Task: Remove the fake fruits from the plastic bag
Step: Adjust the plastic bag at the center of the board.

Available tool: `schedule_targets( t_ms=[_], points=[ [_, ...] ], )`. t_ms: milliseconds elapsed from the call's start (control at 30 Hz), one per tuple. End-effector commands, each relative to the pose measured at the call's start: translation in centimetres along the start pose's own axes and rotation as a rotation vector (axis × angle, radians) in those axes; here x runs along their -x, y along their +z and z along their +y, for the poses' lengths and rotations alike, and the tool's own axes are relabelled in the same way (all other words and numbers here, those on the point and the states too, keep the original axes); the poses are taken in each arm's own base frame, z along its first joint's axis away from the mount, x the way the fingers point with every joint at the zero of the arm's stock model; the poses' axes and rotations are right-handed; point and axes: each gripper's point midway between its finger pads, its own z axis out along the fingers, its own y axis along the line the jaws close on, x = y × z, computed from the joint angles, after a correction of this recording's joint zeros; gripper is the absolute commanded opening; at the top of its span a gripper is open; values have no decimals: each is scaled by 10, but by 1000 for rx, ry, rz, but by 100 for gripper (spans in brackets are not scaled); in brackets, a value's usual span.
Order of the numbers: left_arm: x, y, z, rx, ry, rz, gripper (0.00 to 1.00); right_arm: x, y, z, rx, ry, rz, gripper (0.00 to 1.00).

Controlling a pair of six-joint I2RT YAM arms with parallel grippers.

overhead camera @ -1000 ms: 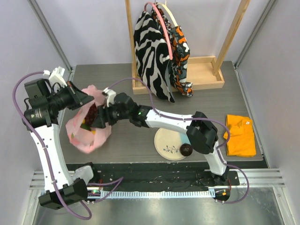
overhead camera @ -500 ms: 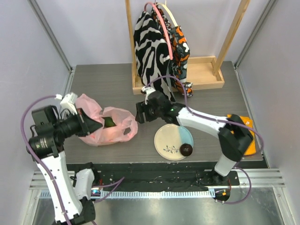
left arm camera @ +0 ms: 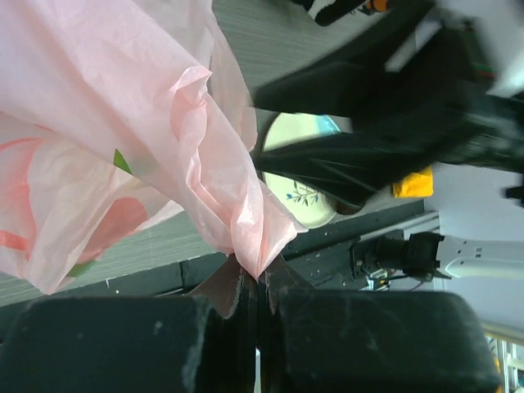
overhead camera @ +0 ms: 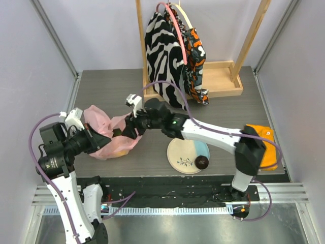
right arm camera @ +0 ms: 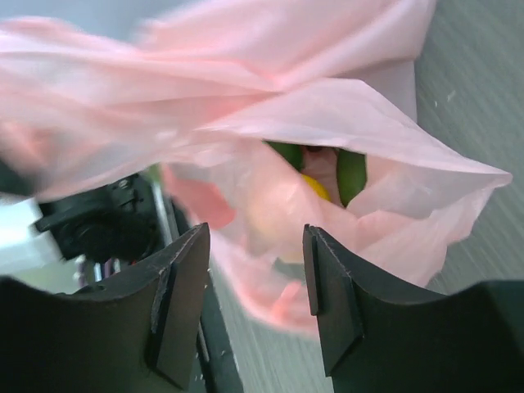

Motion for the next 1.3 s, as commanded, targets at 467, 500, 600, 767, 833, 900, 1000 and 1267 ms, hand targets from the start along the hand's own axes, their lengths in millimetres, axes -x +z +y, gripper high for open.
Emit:
schedule_targets(
  t_ms=[467,500,600,767,833,900,1000,1267],
  points=[
    [32,-12,-9,31,36,-130,0,-59,96,-48,-195,121,110,52],
    [33,-11,-8,28,32,-131,0,-72,94,-42,-188,106,136,51],
    [36,-10,-8,22,24,-136,0,-89,81,-29,-165,37,181,48],
    [37,-6,-6,12,14,-138,0,-115,49,-22,-134,-99,261,48],
    [36,-4,-6,6,7,-139,0,-133,35,-26,-143,-115,293,48],
    [37,-4,-6,2,7,-144,0,-137,22,-23,-134,-152,296,48],
    [37,-2,-5,-3,4,-148,0,-111,10,-14,-123,-176,233,49],
    [37,-3,-5,2,8,-150,0,-18,12,12,-80,-183,13,46]
  ],
)
